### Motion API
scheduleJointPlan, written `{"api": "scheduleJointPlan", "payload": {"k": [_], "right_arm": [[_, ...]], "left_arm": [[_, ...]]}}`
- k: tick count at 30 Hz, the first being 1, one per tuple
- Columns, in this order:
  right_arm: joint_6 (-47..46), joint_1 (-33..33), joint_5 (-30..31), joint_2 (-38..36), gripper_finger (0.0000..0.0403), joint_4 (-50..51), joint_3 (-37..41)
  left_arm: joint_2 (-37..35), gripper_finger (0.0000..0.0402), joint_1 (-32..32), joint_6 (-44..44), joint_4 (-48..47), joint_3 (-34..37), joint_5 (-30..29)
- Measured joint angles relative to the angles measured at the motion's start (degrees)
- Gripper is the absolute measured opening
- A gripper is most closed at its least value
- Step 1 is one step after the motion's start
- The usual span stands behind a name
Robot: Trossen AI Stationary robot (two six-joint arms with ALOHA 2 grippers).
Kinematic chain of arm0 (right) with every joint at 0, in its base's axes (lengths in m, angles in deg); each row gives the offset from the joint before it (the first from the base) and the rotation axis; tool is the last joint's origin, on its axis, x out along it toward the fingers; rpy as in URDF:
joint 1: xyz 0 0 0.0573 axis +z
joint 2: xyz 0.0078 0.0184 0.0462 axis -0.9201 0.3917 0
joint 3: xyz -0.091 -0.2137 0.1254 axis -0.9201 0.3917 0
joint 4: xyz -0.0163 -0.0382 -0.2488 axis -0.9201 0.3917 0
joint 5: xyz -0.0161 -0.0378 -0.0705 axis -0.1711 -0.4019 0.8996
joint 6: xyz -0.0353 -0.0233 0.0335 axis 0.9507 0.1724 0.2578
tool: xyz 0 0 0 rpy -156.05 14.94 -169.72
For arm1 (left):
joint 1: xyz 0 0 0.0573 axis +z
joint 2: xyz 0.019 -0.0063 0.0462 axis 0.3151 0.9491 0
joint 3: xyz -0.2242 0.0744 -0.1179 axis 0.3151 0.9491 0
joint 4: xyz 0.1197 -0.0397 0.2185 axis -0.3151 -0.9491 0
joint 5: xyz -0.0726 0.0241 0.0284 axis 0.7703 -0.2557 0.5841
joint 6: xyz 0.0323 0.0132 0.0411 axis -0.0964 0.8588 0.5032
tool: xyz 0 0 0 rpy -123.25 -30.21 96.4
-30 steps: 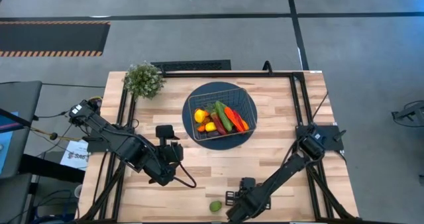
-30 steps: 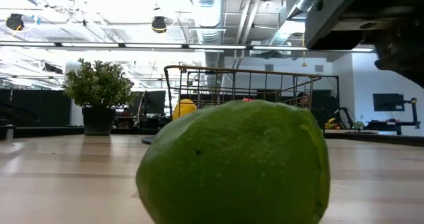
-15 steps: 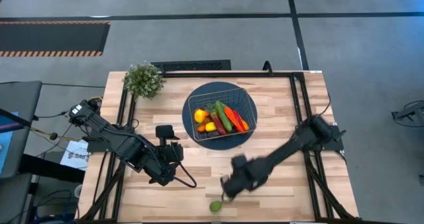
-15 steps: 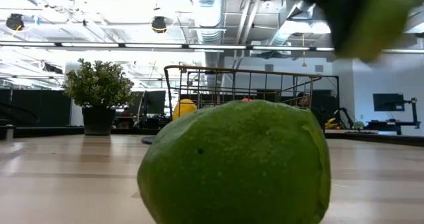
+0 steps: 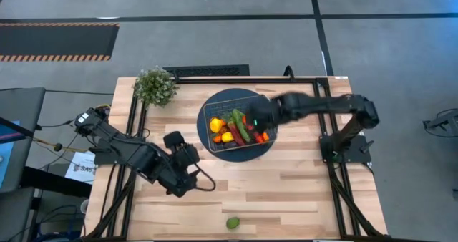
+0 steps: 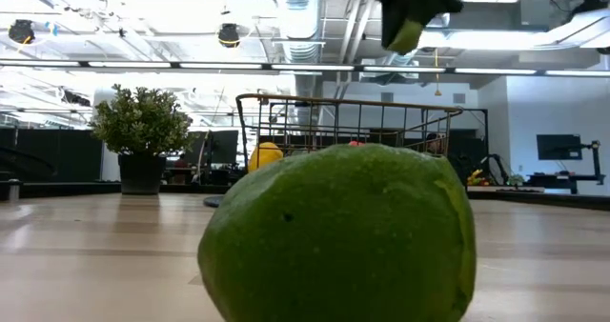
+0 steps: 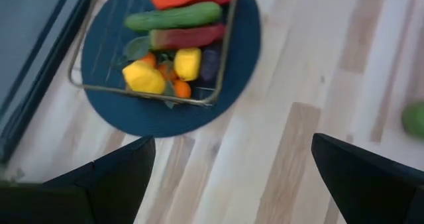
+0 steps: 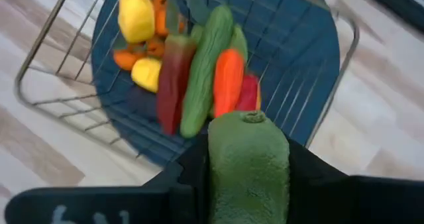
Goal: Build produce basket
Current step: Put the left green lemon into the basket
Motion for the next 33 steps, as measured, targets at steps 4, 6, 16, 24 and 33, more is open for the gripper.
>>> {"api": "scheduleJointPlan", "payload": {"k": [4, 6, 16, 24, 33], "right_arm": [[12.3, -7.0, -5.1, 2.1, 0.0123, -4.4, 0.0], [17.9, -9.4, -7.9, 4.2, 0.0123, -6.2, 0.0], [34.6, -14.6, -16.4, 17.8, 0.0123, -10.5, 0.0], [41.1, -14.5, -16.3, 21.9, 0.0132, -11.3, -0.1], [43.8, -12.9, -16.3, 19.8, 0.0316, -9.4, -4.6]], "left_arm": [[0.0, 0.0391, 1.5, -5.7, 0.0, 0.0, -1.3], [0.0, 0.0391, 2.2, -7.9, 0.0, 0.0, -1.8], [-0.1, 0.0391, 5.3, -15.3, 0.0, 0.0, -2.4], [-0.1, 0.0391, 6.4, -18.0, -0.1, 0.0, -2.6], [-0.1, 0.0391, 6.5, -18.2, -0.2, 0.0, -2.1]]}}
